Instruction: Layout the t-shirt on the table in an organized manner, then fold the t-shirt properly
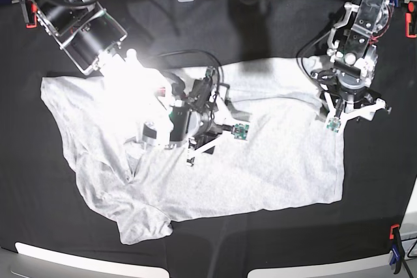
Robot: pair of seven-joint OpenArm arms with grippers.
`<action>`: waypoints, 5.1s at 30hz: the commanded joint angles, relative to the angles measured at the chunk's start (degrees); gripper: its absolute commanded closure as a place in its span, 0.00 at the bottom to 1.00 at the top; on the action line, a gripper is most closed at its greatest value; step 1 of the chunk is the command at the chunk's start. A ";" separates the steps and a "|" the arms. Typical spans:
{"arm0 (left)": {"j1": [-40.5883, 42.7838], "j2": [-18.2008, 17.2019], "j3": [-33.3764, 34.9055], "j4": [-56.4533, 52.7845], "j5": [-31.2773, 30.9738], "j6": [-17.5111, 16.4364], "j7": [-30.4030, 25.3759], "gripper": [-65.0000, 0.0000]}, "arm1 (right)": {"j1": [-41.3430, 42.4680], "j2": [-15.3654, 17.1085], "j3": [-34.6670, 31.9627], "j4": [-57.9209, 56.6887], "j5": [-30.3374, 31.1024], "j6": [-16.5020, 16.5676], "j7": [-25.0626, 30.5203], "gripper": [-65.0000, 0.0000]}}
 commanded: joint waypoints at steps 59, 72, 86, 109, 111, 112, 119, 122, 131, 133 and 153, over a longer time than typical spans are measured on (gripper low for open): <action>10.25 -0.28 -0.09 19.19 3.04 -4.76 -1.27 0.53 | -15.56 34.53 0.44 24.72 -25.99 -24.72 -7.80 0.48; 17.20 -1.27 6.54 20.52 5.33 -19.21 -0.44 0.53 | -28.37 49.53 0.44 25.81 -32.44 -28.24 -9.18 0.48; 15.43 -4.26 6.54 8.83 10.80 -15.32 -2.60 0.53 | -28.35 49.81 0.44 25.81 -25.44 -28.24 -6.38 0.48; 15.41 -3.65 6.54 7.13 10.47 -7.41 -2.62 0.96 | -25.05 45.20 0.42 5.22 -29.18 -29.51 16.04 0.48; 15.41 -3.65 6.54 7.13 10.47 -7.41 -2.60 0.96 | -25.03 45.22 0.42 5.22 -29.22 -29.53 16.06 0.48; 15.41 -3.65 6.54 7.13 10.47 -7.41 -2.60 0.96 | -25.03 45.22 0.42 5.22 -29.44 -29.51 16.46 0.48; 15.41 -3.65 6.54 7.13 10.47 -7.41 -2.40 0.97 | -25.03 44.54 0.42 5.22 -29.40 -29.53 17.62 0.86; 15.41 -3.65 6.54 7.13 10.47 -7.41 -2.40 1.00 | -25.03 43.74 0.42 5.22 -29.42 -29.53 17.53 1.00; 15.45 -3.69 6.54 7.15 14.78 -7.37 1.11 1.00 | -25.20 47.15 0.37 10.71 -29.38 -29.33 12.44 1.00; 15.47 -3.67 6.54 7.15 17.03 -7.39 1.09 1.00 | -25.22 49.40 0.37 12.81 -29.11 -29.44 11.37 1.00; 28.02 -7.69 6.51 21.40 25.46 -7.17 3.98 1.00 | -35.76 55.49 0.37 28.41 -26.84 -29.44 3.41 1.00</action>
